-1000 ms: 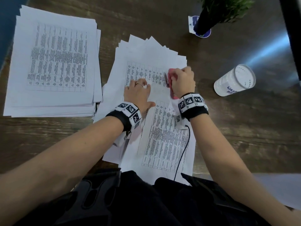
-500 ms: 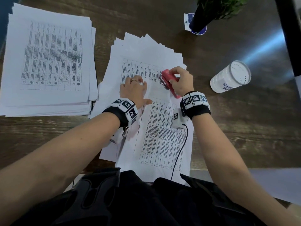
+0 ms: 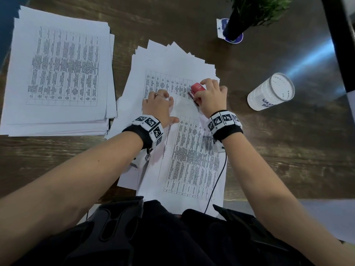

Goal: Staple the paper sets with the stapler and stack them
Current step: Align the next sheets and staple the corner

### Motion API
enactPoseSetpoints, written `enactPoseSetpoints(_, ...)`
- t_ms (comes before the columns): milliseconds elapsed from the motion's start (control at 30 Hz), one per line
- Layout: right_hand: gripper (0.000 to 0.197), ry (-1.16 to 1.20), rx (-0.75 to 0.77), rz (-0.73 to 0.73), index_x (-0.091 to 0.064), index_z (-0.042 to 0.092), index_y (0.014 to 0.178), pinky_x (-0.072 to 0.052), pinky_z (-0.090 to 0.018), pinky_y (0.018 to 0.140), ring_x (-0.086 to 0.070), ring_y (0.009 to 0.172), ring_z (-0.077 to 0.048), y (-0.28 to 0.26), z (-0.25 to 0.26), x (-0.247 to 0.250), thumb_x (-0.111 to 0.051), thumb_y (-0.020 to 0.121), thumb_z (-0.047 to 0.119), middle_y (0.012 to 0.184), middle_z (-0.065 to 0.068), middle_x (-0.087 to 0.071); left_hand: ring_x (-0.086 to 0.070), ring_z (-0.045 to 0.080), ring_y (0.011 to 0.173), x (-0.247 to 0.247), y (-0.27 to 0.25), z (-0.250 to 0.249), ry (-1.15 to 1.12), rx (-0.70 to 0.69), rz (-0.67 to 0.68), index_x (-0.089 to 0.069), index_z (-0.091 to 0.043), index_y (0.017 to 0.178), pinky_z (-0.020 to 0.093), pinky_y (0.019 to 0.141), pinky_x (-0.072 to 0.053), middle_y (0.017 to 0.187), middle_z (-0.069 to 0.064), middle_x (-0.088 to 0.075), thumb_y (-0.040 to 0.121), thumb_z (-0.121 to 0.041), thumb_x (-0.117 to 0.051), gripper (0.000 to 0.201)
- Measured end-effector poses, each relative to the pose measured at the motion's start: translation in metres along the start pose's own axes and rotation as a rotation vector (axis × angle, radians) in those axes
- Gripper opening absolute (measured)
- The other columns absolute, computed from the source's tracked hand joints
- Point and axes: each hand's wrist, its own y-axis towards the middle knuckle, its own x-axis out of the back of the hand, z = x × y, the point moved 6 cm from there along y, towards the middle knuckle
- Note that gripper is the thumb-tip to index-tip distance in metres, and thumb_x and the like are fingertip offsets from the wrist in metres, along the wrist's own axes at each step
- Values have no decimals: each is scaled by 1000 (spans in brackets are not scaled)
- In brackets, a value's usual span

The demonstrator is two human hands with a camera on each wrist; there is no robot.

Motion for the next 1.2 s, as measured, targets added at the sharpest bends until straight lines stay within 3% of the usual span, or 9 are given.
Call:
enactPoseSetpoints(133, 13, -79, 83, 19, -74, 27, 97, -26, -53, 103, -35, 130, -28, 2, 0, -3, -66, 87, 26, 137, -5, -45, -32, 26, 128, 0, 0, 0, -14, -1, -1, -51, -29, 134, 40, 98, -34, 141, -4, -35, 76, -62, -69, 69)
enactPoseSetpoints(233, 20, -93, 114, 41, -69, 23, 108, -25, -56, 104, -33, 132, -29, 1, -2, -8, -60, 91, 30, 142, -8, -40, -32, 26, 128, 1, 0, 0, -25, 3, 4, -52, -28, 134, 40, 99, -33, 141, -4, -35, 76, -60, -70, 68)
enactPoseSetpoints(400, 44, -26, 81, 9, -54, 19, 124, -32, -45, 93, -48, 118, -28, -3, -5, -18, -69, 83, 16, 140, -6, -44, -32, 26, 128, 2, 0, 0, -36, 1, -4, -54, -28, 133, 39, 98, -33, 140, -4, -36, 76, -60, -70, 67)
enactPoseSetpoints(533, 21, 161, -2, -131, -53, 15, 113, -29, -39, 92, -56, 102, -22, 2, -8, -1, -50, 93, 8, 119, -1, -57, -33, 26, 127, 1, -1, 0, -31, -7, -9, -54, -28, 132, 40, 98, -34, 140, -4, -37, 75, -61, -70, 68)
enactPoseSetpoints(633, 14, 403, -141, -194, -57, 11, 104, -37, -41, 93, -55, 98, -20, 3, -17, 9, -44, 97, 12, 113, -3, -58, -33, 26, 127, 1, -1, -1, -19, -11, -14, -52, -29, 134, 40, 98, -34, 140, -4, -36, 75, -62, -69, 69)
enactPoseSetpoints(700, 11, 580, -221, -270, -59, 6, 95, -47, -37, 84, -57, 85, -21, 0, -31, 17, -49, 93, 7, 98, -7, -63, -33, 26, 127, 2, -1, 0, -3, -14, -11, -50, -29, 136, 40, 98, -35, 142, -3, -35, 77, -63, -67, 70)
enactPoseSetpoints(833, 10, 551, -371, -412, -62, 2, 90, -37, -19, 68, -53, 77, -17, -9, -75, 39, -53, 87, 4, 88, -11, -66, -32, 27, 127, 2, -2, 1, 15, -18, -7, -48, -29, 137, 40, 98, -35, 143, -4, -34, 79, -64, -64, 70)
enactPoseSetpoints(1033, 16, 431, -695, -662, -61, 3, 101, -39, -27, 78, -61, 94, -29, -40, -162, 70, -48, 93, 8, 99, -15, -67, -31, 28, 129, 0, -3, 1, -3, -14, -9, -49, -28, 138, 41, 99, -35, 144, -5, -34, 79, -62, -65, 69)
enactPoseSetpoints(1200, 29, 367, -922, -457, -65, 5, 115, -43, -38, 96, -57, 115, -34, -52, -201, 61, -42, 97, 3, 119, -17, -65, -30, 28, 131, -2, -2, 1, -13, 1, 0, -48, -29, 139, 42, 102, -36, 146, -5, -32, 79, -63, -65, 71)
